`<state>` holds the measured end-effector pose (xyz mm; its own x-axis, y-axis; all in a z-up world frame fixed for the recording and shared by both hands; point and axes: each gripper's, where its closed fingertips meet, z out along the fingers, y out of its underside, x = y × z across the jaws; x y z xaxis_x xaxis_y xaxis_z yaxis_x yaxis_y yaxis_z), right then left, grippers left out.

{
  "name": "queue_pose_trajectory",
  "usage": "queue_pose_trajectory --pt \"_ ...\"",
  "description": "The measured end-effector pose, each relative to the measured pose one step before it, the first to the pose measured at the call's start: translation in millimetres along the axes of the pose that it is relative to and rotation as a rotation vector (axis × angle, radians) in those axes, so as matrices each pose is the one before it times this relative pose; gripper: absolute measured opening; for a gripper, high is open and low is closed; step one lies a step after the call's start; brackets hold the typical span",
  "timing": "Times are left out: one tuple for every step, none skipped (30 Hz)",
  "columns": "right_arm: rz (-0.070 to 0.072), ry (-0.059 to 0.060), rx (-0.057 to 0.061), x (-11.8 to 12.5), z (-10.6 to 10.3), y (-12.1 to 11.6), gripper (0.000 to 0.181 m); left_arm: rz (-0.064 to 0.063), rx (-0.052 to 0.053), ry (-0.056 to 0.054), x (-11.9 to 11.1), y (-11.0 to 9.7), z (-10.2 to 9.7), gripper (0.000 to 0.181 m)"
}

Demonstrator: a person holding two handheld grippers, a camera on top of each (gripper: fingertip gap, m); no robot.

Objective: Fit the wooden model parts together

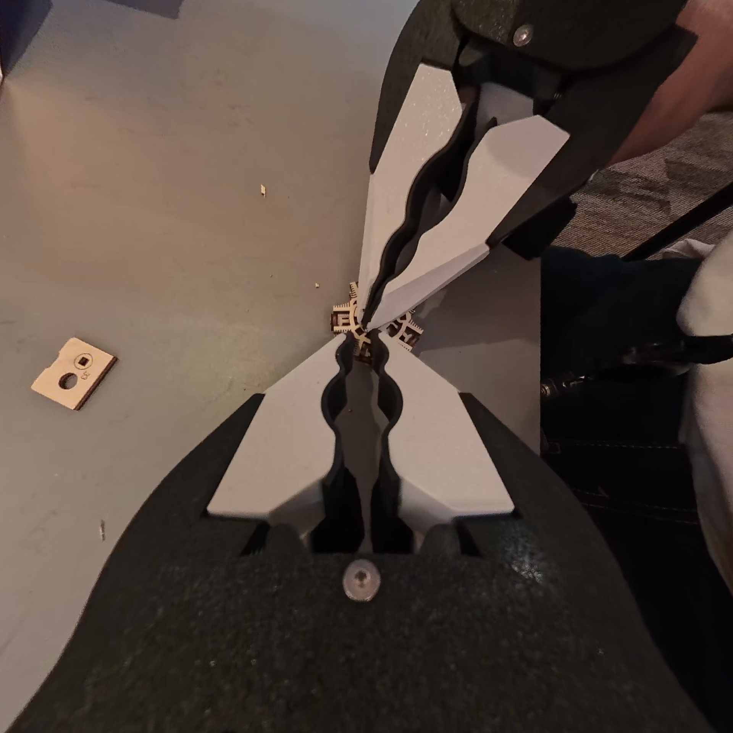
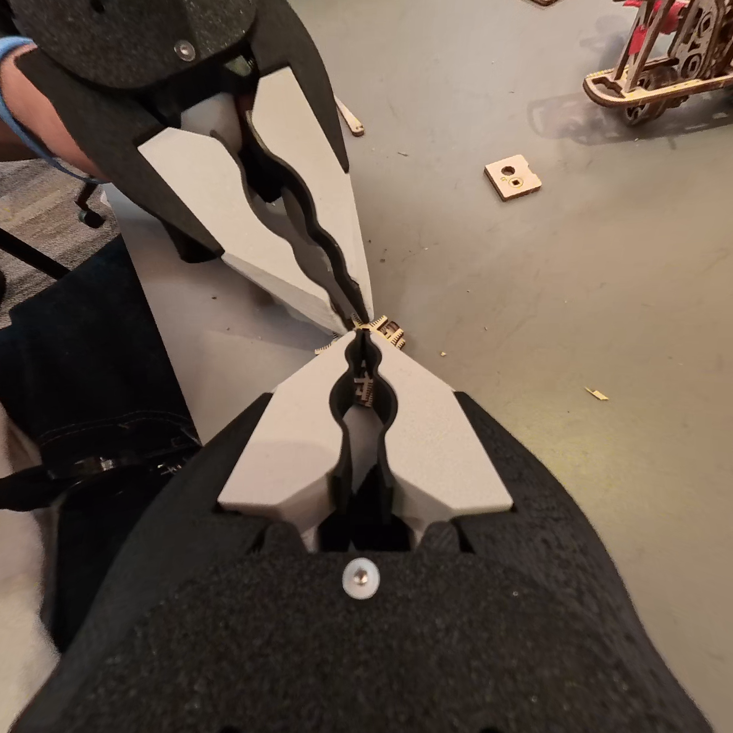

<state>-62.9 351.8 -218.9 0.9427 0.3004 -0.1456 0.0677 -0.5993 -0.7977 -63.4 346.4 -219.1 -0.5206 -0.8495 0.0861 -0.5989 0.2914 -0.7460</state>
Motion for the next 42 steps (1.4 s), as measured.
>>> queue_pose_trajectory --pt "-0.0012 0.0008 -0.0005 -0.02 -0.04 0.11 0.0 0.006 -0.0027 -0.0026 0.0 -0.11 0.0 0.005" --pt "0.0002 0.0012 -0.0004 -0.02 0.1 0.12 0.0 0.0042 -0.002 -0.0016 -0.04 0.19 0.02 0.005" --pt "0.0087 -0.0003 -0.0002 -0.01 0.0 0.02 0.0 0.0004 -0.0006 -0.0003 -0.04 -0.01 0.06 0.005" --pt "0.0118 -0.003 0.0012 -0.01 0.02 0.01 0.0 -0.0018 -0.0009 0.0003 -0.08 -0.02 0.08 0.005" --pt "0.0088 -0.0056 0.0004 0.05 -0.03 0.06 0.0 -0.0003 -0.0012 0.0002 0.02 0.02 0.08 0.005" --pt "0.0084 -0.0067 0.0 -0.01 0.08 -0.02 0.0 -0.0002 -0.0012 0.0006 -0.16 0.09 0.12 0.005" --pt "0.0097 -0.0069 0.0004 0.03 -0.05 -0.02 0.0 -0.0024 -0.0024 0.0007 -0.03 0.13 0.03 0.005" --pt "0.0115 -0.0065 0.0008 -0.04 -0.03 -0.1 0.0 -0.0023 -0.0032 -0.0005 -0.06 -0.04 -0.01 0.004" --pt "0.0127 -0.0047 0.0019 -0.03 -0.08 -0.14 0.0 0.0017 -0.0037 -0.0024 -0.07 -0.06 -0.02 0.004" --pt "0.0111 -0.0023 0.0025 0.01 -0.27 -0.22 0.0 0.0055 -0.0038 -0.0049 -0.11 -0.03 0.0 0.004" --pt "0.0033 -0.0037 -0.0008 -0.47 -0.7 0.11 0.0 0.0061 -0.0032 -0.0027 0.36 -0.04 0.13 0.003" --pt "-0.0035 -0.0042 -0.0036 -0.55 -1.06 0.26 0.0 0.0034 -0.0028 -0.0019 0.46 -0.04 0.36 0.002" --pt "-0.0033 -0.003 0.0009 -0.63 -1.04 -0.33 0.0 0.0039 -0.0023 -0.0032 0.27 0.03 0.23 0.0" --pt "0.0001 0.0028 0.006 0.06 -1.22 -1.33 0.0 0.0047 0.0002 -0.0013 0.32 -0.04 0.23 0.0" --pt "-0.0006 0.0011 0.0116 -0.36 -1.7 -2.44 0.0 0.0023 0.0011 0.0003 0.29 -0.08 0.02 0.0" --pt "-0.0032 0.0028 0.0099 -0.13 -1.73 -2.24 0.0 0.0007 0.0015 0.0003 0.17 -0.05 0.1 0.0" --pt "-0.008 0.0101 0.0052 1.07 -1.66 -1.34 0.0 -0.0009 0.0001 -0.0001 -0.17 -0.01 -0.02 0.0" --pt "-0.0118 0.0115 -0.0034 1.51 -1.29 0.55 0.0 -0.0015 -0.0018 -0.0003 -0.18 0.04 -0.06 0.0" --pt "-0.0101 0.0042 -0.0183 0.81 -0.33 3.23 0.0 -0.0001 -0.0018 -0.0007 -0.11 0.02 -0.03 0.0" --pt "-0.0066 0.0126 -0.0278 2.13 0.18 5.05 0.0 0.0011 -0.0004 -0.0011 -0.06 -0.08 -0.01 0.0" --pt "-0.0117 0.0133 -0.0207 1.93 0.76 4.38 0.0 0.0001 0.005 -0.0021 -0.12 -0.88 -0.18 0.0" --pt "-0.0053 0.0029 0.0117 -0.17 0.04 -0.58 0.0 -0.0008 -0.0007 -0.0002 -0.04 -0.11 0.17 0.0" --pt "-0.0021 0.0039 -0.0016 -0.07 0.13 0.18 0.0 -0.0006 -0.0022 0.0007 -0.07 0.14 0.15 0.0" --pt "-0.0078 0.007 -0.0056 0.01 0.0 0.11 0.0 -0.0004 0.0004 -0.0001 -0.13 -0.15 -0.02 0.0" --pt "-0.0146 0.0081 -0.0036 0.0 0.09 -0.04 0.0 -0.0004 0.0013 -0.001 -0.11 -0.11 0.16 0.0" --pt "-0.0207 0.0105 -0.0033 0.05 0.14 -0.06 0.0 0.0009 0.0009 -0.0013 -0.02 -0.14 0.09 0.0" --pt "-0.0148 0.0098 -0.004 0.06 0.07 -0.1 0.0 0.0014 -0.0005 -0.0009 -0.06 0.01 0.04 0.0" --pt "-0.0065 0.0057 -0.0027 -0.01 0.03 0.07 0.0 -0.0009 -0.0016 -0.0008 -0.12 -0.06 0.04 0.0" --pt "-0.0039 0.0035 -0.0012 0.14 -0.12 -0.01 0.0 -0.0028 -0.0042 -0.0036 -0.7 0.11 -0.11 0.0" --pt "-0.006 0.004 -0.0005 0.08 0.06 -0.06 0.0 -0.0009 -0.0059 -0.0066 -1.54 0.17 -0.5 0.0" --pt "-0.0074 0.004 -0.0021 0.01 -0.06 -0.08 0.0 -0.0025 0.0016 -0.0031 -1.52 -1.2 -1.27 0.0" --pt "-0.0062 0.0042 -0.003 0.07 -0.07 -0.02 0.0 -0.0111 0.0167 0.0056 -0.6 -3.51 -1.98 0.0" --pt "-0.0034 0.003 -0.0019 0.04 0.06 -0.12 0.0 -0.0191 0.0237 0.0183 1.25 -4.92 -1.95 0.0" --pt "-0.0006 0.0017 -0.0004 0.0 -0.02 -0.07 0.0 -0.0181 0.0162 0.0221 2.15 -3.86 -0.93 0.0" --pt "0.0022 0.0002 0.0 0.06 -0.05 0.03 0.0 -0.0089 0.0009 0.0088 0.52 -1.08 0.48 0.0" --pt "0.0026 -0.0003 0.0 0.0 0.03 -0.03 0.0 0.0025 -0.0158 0.0006 -0.1 2.66 1.76 0.0" --pt "0.0 0.0009 0.0004 0.0 -0.02 -0.01 0.0 0.0077 -0.0283 -0.0047 -0.65 5.86 2.88 0.0" --pt "-0.0006 0.0029 -0.001 0.27 0.04 0.18 0.0 0.0075 -0.006 -0.0114 -1.26 3.88 2.34 0.0" --pt "-0.0021 0.0007 0.0004 0.02 -0.06 -0.1 0.0 0.0019 0.0108 -0.0059 -0.37 0.89 0.76 0.0" --pt "0.001 -0.0008 0.0001 -0.28 -0.03 -0.11 0.0 0.0001 -0.0036 0.0016 0.19 0.52 -0.43 0.0" --pt "-0.0006 0.0005 0.0004 -0.14 0.17 -0.16 0.0 0.0039 -0.0162 0.0002 0.1 0.27 -0.89 0.0" --pt "-0.0057 0.0028 -0.0005 0.0 -0.05 -0.14 0.0 0.0059 0.0036 -0.009 -0.78 -2.8 -1.75 0.0"
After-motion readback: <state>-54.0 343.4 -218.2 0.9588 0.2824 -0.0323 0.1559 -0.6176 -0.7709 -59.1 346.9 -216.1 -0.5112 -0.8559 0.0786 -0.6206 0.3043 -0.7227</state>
